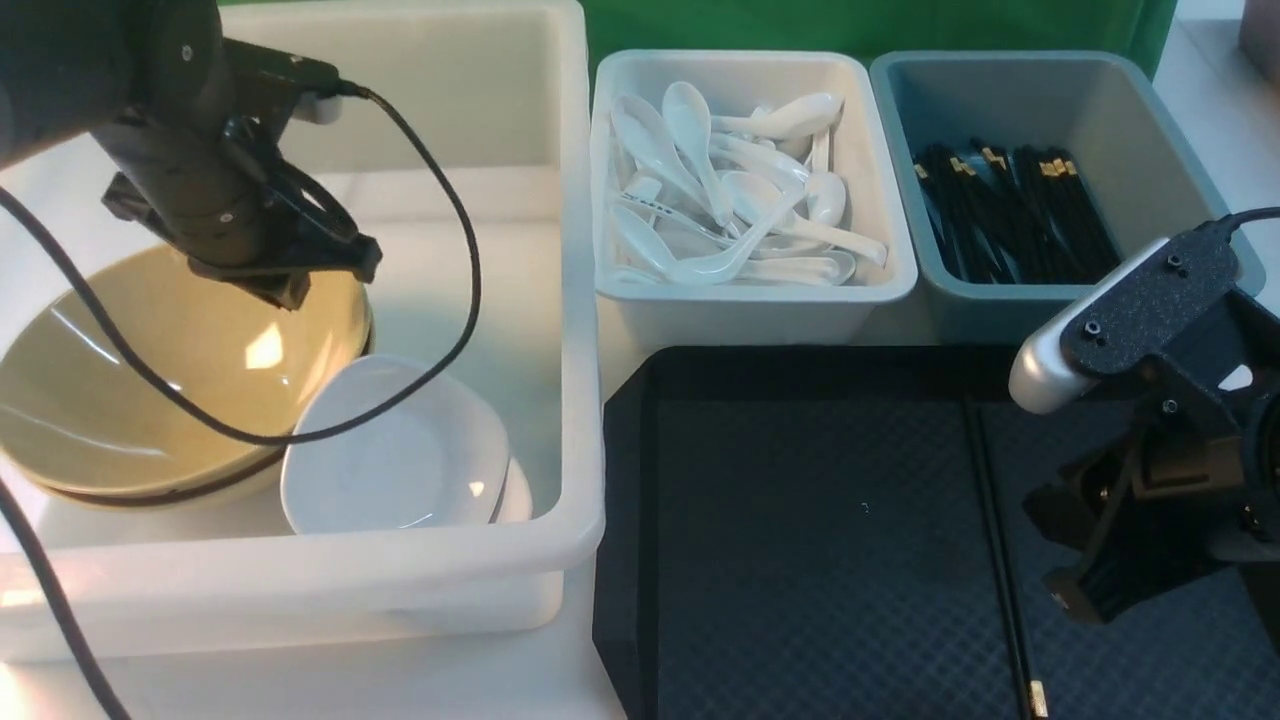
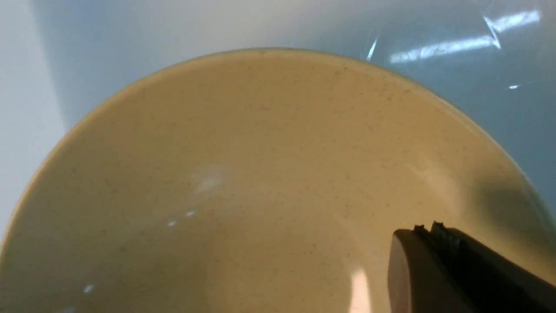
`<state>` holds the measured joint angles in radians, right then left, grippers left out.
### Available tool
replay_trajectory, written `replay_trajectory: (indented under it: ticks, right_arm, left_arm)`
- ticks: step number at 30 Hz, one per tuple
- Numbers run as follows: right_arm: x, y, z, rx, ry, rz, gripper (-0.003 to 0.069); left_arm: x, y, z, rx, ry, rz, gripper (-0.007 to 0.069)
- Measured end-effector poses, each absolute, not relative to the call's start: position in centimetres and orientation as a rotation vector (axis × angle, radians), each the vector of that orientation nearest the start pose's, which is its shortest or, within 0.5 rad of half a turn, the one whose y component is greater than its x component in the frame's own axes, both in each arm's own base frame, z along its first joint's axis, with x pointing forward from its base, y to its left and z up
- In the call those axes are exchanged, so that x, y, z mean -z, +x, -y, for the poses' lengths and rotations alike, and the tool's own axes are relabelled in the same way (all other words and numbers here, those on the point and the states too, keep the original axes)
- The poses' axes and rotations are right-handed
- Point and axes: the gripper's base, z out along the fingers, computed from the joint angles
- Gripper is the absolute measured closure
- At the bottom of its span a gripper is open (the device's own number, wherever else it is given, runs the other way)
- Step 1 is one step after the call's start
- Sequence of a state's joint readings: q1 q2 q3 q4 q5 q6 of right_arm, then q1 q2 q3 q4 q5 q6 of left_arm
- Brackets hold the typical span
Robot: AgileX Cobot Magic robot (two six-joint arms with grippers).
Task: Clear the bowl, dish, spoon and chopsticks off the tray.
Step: Use the right arm to grab a chopstick
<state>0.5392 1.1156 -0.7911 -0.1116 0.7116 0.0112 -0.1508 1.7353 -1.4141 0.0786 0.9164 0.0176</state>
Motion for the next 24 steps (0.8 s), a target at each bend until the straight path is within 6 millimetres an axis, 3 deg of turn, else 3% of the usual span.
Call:
replay_trajectory:
  ticks: [5,8,11,15,19,24]
  right_arm:
    - [-28.4,18.7,-10.5,-0.107,-0.725,-2.382,0.0414]
    - [-28.4,18.7,-10.5,-0.107,-0.725,-2.381,0.0414]
    - [-28.4,18.7,-10.5,-0.107,-0.725,-2.382,0.0414]
    - [-28.3,18.7,-10.4,-0.105,-0.727,-2.388,0.0414]
    - [-28.3,18.7,-10.4,-0.104,-0.727,-2.391,0.0414]
    - [-28.3,18.7,-10.4,-0.104,-0.727,-2.389,0.0415]
  left_arm:
    - [-27.9,36.5,7.7,0.276,0.313,-2.663,0.0633]
    - [-26.4,37.3,8.5,0.343,0.347,-2.677,0.0633]
    - [-23.9,38.2,8.2,0.275,0.379,-2.736,0.0633]
    - [-22.8,38.6,7.3,0.122,0.349,-2.770,0.0633]
    - [-23.9,38.8,6.4,-0.004,0.287,-2.713,0.0633]
    - [-26.8,38.1,5.4,-0.101,0.238,-2.628,0.0633]
